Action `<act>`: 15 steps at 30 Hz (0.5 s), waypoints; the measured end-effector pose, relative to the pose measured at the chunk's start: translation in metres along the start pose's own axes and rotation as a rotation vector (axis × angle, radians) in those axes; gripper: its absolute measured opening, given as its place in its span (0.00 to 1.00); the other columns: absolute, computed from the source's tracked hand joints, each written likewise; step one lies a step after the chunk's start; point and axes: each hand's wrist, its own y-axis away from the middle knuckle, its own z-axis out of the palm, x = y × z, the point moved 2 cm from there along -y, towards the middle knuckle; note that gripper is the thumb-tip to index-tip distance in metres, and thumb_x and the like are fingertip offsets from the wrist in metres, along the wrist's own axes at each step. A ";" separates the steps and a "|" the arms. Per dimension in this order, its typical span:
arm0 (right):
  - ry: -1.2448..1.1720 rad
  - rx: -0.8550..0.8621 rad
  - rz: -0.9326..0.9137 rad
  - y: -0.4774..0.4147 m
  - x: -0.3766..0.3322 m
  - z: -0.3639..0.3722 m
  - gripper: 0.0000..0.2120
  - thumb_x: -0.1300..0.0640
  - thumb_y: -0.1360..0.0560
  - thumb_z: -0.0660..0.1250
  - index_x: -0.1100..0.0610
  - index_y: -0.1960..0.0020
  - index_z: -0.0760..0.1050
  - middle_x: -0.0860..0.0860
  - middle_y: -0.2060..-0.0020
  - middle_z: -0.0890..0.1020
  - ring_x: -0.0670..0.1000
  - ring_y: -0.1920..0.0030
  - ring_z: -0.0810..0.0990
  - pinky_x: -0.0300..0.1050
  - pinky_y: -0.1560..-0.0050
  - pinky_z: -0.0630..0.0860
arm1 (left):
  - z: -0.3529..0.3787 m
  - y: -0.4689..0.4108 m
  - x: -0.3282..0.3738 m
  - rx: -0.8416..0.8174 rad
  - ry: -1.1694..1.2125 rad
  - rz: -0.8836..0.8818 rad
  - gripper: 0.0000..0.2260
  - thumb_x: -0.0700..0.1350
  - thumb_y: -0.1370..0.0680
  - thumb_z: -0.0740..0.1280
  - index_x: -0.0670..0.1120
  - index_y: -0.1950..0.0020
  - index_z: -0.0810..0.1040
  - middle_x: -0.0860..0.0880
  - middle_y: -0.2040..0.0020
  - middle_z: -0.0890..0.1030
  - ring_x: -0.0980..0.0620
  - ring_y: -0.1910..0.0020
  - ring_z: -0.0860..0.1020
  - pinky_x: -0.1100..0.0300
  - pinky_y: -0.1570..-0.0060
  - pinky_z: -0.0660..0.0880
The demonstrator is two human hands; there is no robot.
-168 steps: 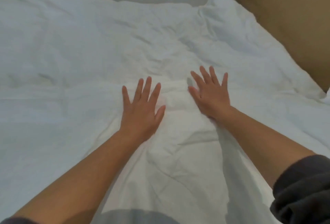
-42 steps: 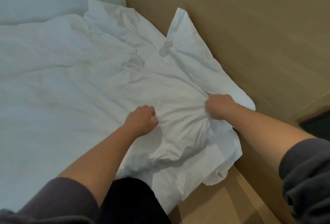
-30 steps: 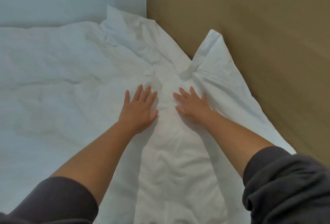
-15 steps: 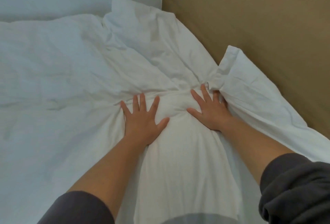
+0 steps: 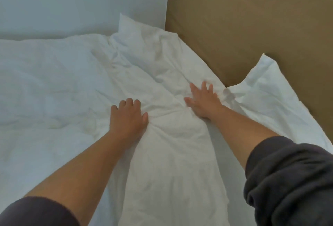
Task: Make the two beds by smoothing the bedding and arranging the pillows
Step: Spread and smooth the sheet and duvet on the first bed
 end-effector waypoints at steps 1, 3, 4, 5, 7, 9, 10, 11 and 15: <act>-0.083 0.035 0.067 -0.015 -0.001 -0.002 0.32 0.39 0.18 0.49 0.48 0.21 0.42 0.59 0.22 0.41 0.63 0.23 0.39 0.62 0.25 0.45 | 0.005 -0.008 -0.002 -0.064 -0.003 0.009 0.23 0.58 0.20 0.52 0.46 0.31 0.65 0.44 0.32 0.68 0.42 0.33 0.66 0.45 0.39 0.64; -0.162 0.147 0.162 -0.044 -0.001 -0.014 0.32 0.39 0.18 0.51 0.51 0.21 0.45 0.60 0.22 0.46 0.62 0.22 0.45 0.61 0.26 0.49 | 0.025 -0.014 -0.005 -0.238 0.024 0.018 0.31 0.65 0.22 0.46 0.53 0.21 0.47 0.46 0.20 0.46 0.41 0.22 0.46 0.36 0.30 0.49; -0.170 0.221 0.191 -0.057 -0.001 -0.022 0.31 0.40 0.19 0.52 0.52 0.21 0.48 0.60 0.23 0.52 0.62 0.23 0.51 0.60 0.27 0.54 | 0.038 -0.015 -0.006 -0.284 0.031 0.020 0.34 0.68 0.24 0.39 0.55 0.21 0.40 0.48 0.21 0.38 0.41 0.23 0.39 0.33 0.30 0.43; -0.165 0.282 0.219 -0.071 -0.001 -0.029 0.31 0.41 0.19 0.54 0.54 0.22 0.51 0.60 0.25 0.59 0.61 0.26 0.58 0.58 0.30 0.59 | 0.050 -0.015 -0.008 -0.291 0.027 0.020 0.37 0.70 0.28 0.33 0.56 0.22 0.36 0.48 0.21 0.34 0.41 0.23 0.35 0.31 0.31 0.40; -0.173 0.297 0.297 -0.091 -0.001 -0.036 0.32 0.41 0.21 0.59 0.56 0.24 0.54 0.60 0.30 0.67 0.62 0.31 0.66 0.56 0.35 0.65 | 0.068 -0.021 -0.008 -0.276 0.029 0.016 0.39 0.69 0.33 0.27 0.56 0.23 0.32 0.47 0.23 0.31 0.40 0.24 0.32 0.29 0.32 0.37; -0.221 0.195 0.358 -0.103 0.000 -0.030 0.31 0.43 0.23 0.65 0.58 0.28 0.59 0.60 0.33 0.71 0.63 0.35 0.71 0.54 0.41 0.69 | 0.076 -0.024 -0.008 -0.278 0.037 0.012 0.39 0.69 0.34 0.26 0.55 0.25 0.29 0.47 0.23 0.29 0.40 0.25 0.30 0.29 0.33 0.35; -0.236 0.152 0.376 -0.104 0.001 -0.026 0.28 0.45 0.23 0.66 0.59 0.31 0.63 0.60 0.35 0.73 0.62 0.37 0.74 0.53 0.45 0.71 | 0.078 -0.023 -0.008 -0.269 0.039 0.011 0.39 0.69 0.33 0.27 0.55 0.24 0.29 0.47 0.23 0.29 0.40 0.25 0.30 0.29 0.33 0.35; -0.220 0.145 0.385 -0.103 0.002 -0.026 0.23 0.48 0.23 0.65 0.59 0.34 0.67 0.59 0.37 0.75 0.61 0.40 0.76 0.51 0.49 0.71 | 0.079 -0.023 -0.009 -0.249 0.037 0.014 0.39 0.69 0.32 0.27 0.55 0.24 0.31 0.47 0.23 0.30 0.40 0.25 0.31 0.29 0.32 0.35; 0.068 0.383 0.260 -0.087 -0.003 -0.073 0.11 0.60 0.23 0.64 0.59 0.42 0.68 0.59 0.45 0.78 0.61 0.45 0.78 0.49 0.55 0.68 | 0.076 -0.022 -0.011 -0.286 -0.002 0.013 0.39 0.68 0.33 0.26 0.55 0.24 0.31 0.48 0.22 0.32 0.41 0.24 0.33 0.31 0.31 0.37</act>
